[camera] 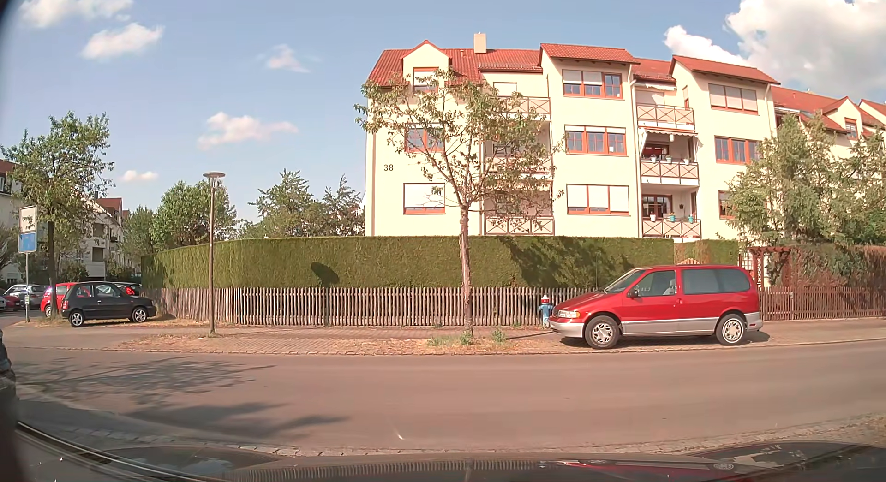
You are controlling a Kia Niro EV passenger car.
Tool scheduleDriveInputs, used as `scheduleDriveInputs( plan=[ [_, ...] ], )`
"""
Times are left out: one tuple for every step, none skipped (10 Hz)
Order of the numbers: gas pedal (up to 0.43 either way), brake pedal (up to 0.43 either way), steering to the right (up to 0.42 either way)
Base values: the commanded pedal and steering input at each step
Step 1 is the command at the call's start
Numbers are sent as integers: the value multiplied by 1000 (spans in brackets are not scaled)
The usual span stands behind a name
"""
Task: Follow the waypoints while adhering to traffic rules and regulations
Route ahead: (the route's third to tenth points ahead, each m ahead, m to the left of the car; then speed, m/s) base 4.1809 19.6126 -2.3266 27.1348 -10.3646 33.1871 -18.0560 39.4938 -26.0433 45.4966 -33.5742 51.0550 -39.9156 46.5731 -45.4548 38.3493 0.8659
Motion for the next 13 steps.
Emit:
scheduleDriveInputs(
  plan=[
    [0,165,-28],
    [0,177,-29],
    [0,171,-29],
    [0,177,-29],
    [0,177,-29],
    [0,152,-28],
    [0,122,-26],
    [0,122,-24],
    [0,116,-24],
    [0,122,-24],
    [0,128,-25],
    [0,128,-26],
    [0,128,-26]
  ],
)
